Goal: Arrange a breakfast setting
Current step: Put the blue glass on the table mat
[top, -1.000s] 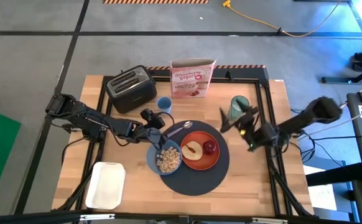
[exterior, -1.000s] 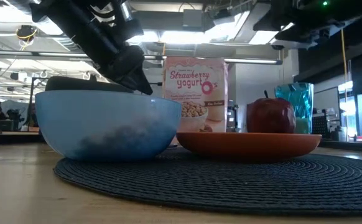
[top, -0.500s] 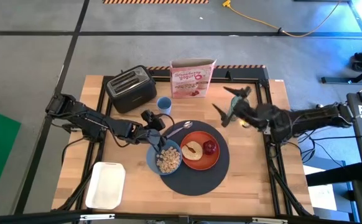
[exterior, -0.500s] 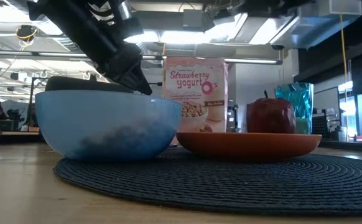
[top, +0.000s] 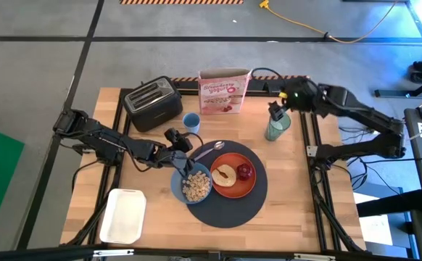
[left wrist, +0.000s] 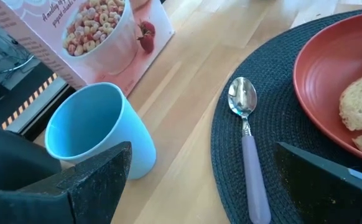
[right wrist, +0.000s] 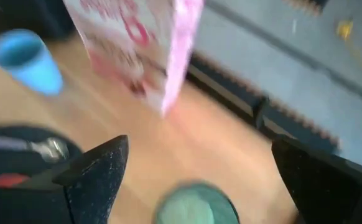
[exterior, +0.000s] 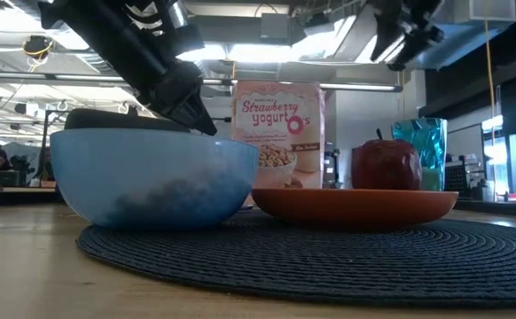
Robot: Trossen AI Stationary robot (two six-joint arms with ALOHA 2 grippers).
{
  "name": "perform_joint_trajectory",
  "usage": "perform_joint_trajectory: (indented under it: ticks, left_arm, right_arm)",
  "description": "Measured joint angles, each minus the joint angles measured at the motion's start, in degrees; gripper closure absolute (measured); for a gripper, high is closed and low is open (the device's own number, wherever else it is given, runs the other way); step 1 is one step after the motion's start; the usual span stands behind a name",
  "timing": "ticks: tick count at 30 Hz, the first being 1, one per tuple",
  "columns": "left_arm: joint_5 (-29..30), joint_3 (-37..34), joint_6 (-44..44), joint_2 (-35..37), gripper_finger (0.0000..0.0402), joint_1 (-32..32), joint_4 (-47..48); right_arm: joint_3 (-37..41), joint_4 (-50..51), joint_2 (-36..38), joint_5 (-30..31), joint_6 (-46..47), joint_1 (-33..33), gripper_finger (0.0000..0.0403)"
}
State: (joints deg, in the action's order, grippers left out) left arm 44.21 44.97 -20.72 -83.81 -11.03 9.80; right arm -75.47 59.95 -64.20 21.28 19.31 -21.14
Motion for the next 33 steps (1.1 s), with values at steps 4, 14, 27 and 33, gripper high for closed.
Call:
perform_joint_trajectory:
  ticks: [4, 14, 27, 33]
  left_arm:
    - [0.00, 0.00, -0.14, 0.00, 0.0015, -0.63, 0.00]
    - [0.00, 0.00, -0.18, 0.00, 0.0015, -0.80, 0.00]
    - [1.03, 0.00, 0.62, 0.00, 0.0020, -1.44, -0.26]
    - [6.28, 0.00, 6.93, 0.00, 0.0072, -4.65, -9.36]
  right_arm:
    - [-1.45, 9.36, -2.57, -5.88, 0.00, -5.93, 0.0017]
    - [5.71, 12.71, -6.73, -11.90, -0.66, -10.87, 0.0017]
    - [14.30, 9.00, -9.85, -11.89, -4.63, -10.91, 0.0152]
    - [15.77, 7.07, -10.38, -12.07, -4.65, -10.91, 0.0241]
